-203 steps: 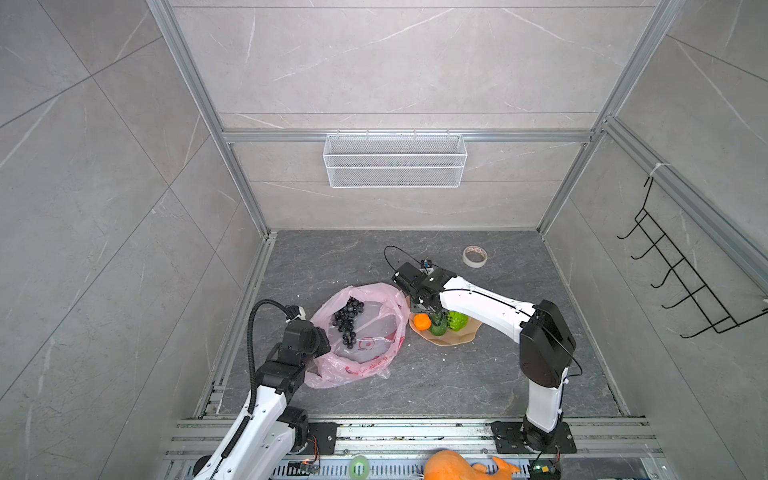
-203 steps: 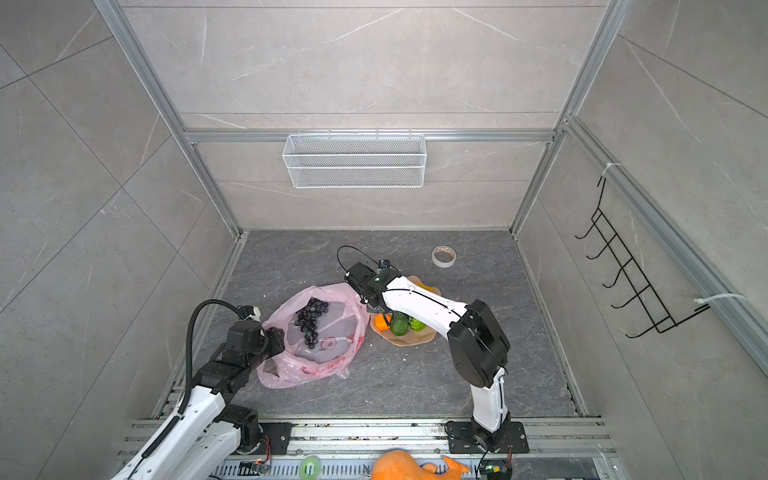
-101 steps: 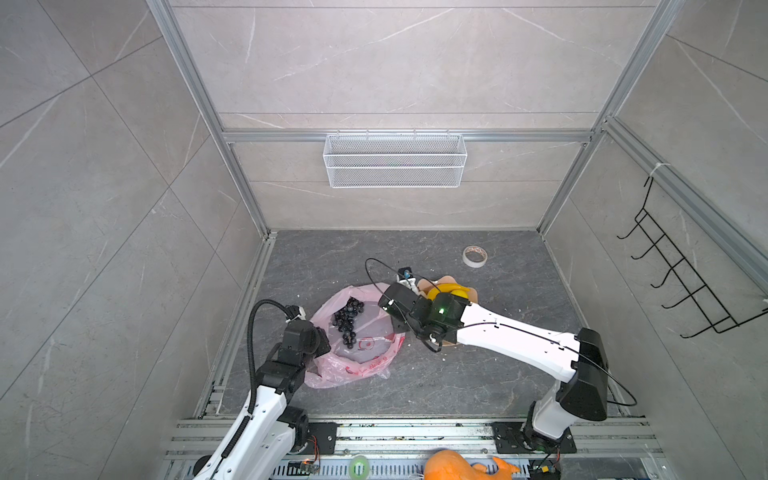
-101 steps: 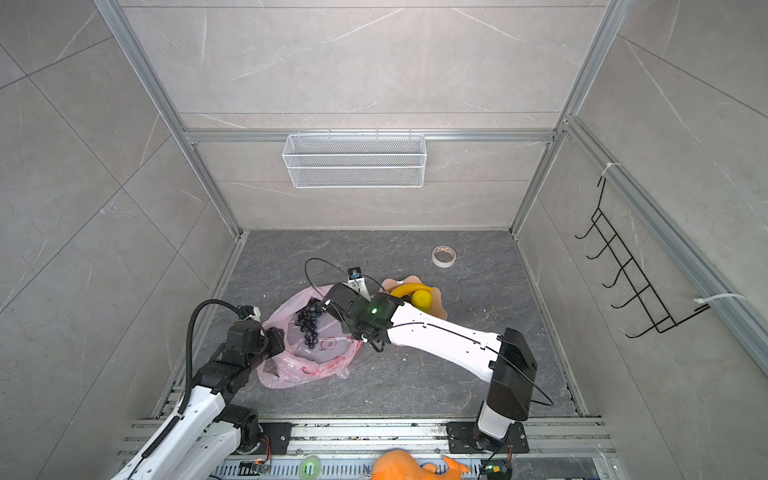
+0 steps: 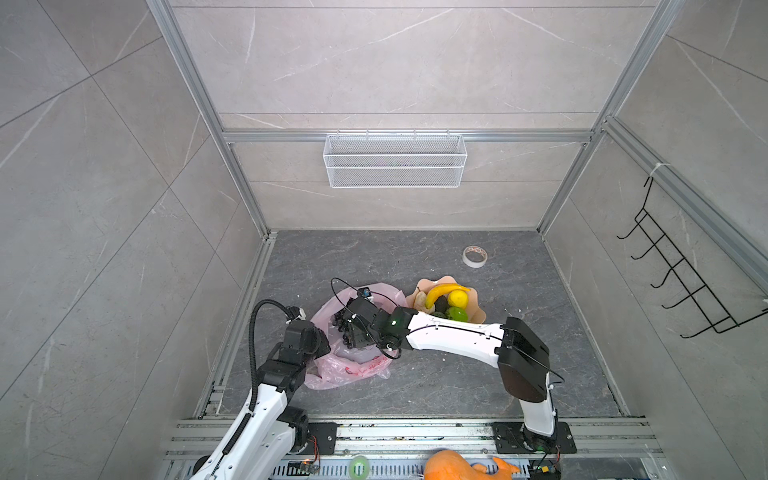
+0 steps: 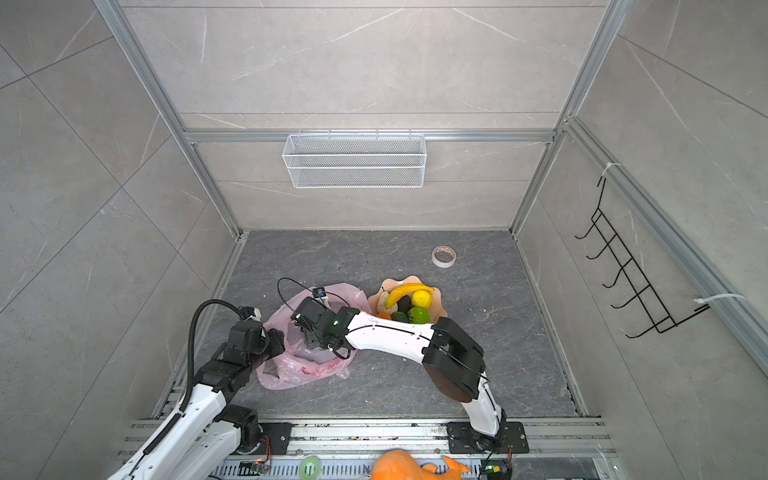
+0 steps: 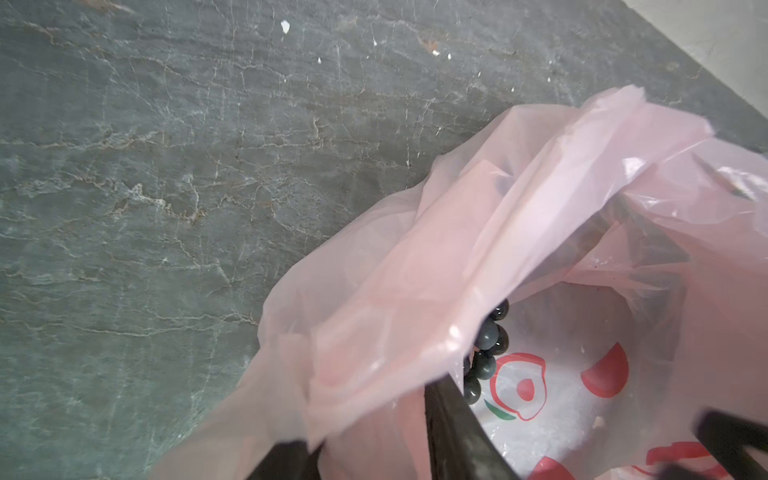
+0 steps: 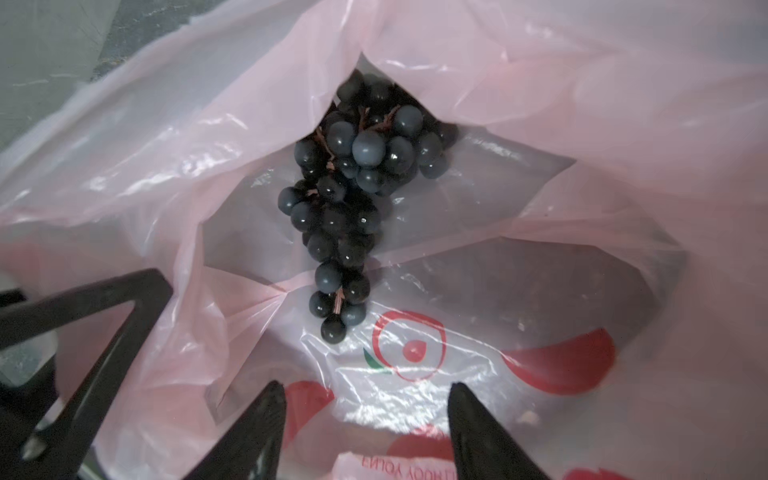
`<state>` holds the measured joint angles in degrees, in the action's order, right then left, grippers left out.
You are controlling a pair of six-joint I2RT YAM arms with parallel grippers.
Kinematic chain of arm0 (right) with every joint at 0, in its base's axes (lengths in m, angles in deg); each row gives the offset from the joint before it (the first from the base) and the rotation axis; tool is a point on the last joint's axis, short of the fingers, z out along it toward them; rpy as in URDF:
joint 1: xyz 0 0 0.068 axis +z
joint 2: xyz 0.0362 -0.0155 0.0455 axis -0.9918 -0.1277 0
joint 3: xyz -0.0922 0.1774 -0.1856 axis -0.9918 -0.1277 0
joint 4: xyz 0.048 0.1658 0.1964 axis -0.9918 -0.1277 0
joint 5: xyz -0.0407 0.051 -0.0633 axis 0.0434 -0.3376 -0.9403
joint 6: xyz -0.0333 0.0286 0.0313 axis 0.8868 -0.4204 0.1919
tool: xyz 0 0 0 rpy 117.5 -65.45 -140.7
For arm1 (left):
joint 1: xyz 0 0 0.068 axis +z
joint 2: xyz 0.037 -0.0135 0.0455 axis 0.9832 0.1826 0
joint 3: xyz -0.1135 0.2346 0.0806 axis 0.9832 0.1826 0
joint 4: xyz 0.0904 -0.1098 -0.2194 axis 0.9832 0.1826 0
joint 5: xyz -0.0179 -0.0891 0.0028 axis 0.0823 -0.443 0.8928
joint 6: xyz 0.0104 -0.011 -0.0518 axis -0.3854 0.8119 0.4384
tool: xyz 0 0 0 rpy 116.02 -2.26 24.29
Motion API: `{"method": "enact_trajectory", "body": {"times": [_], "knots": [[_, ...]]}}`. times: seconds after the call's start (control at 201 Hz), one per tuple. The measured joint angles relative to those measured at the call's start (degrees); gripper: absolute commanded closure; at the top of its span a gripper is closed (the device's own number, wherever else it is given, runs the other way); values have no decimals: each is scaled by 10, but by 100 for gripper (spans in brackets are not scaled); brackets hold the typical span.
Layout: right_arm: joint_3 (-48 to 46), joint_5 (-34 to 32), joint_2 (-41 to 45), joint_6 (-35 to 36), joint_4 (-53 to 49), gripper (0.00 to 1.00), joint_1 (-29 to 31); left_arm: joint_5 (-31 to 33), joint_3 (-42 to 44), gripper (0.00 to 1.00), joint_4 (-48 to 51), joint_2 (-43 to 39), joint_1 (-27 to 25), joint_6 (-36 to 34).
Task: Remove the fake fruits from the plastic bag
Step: 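Move the right gripper back into the bag toward the dark grapes, then lower the right gripper into the bag and grasp the dark grape bunch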
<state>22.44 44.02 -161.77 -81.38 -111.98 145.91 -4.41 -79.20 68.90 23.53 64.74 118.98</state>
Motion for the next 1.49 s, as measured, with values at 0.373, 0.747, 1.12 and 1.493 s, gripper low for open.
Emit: {"method": "enact_trajectory", "body": {"times": [0.373,0.747,1.12,1.493], "knots": [[94,45,-107,-28,37,22,-37,0,0,64,-1,2,0,0],[245,40,-204,-32,-29,0,-46,-1,0,65,-3,-3,0,0],[370,4,-277,-45,-122,2,-49,-1,0,65,-5,-4,0,0],[502,-21,-366,-56,-189,5,-55,-1,0,65,-5,-4,0,0]]}}
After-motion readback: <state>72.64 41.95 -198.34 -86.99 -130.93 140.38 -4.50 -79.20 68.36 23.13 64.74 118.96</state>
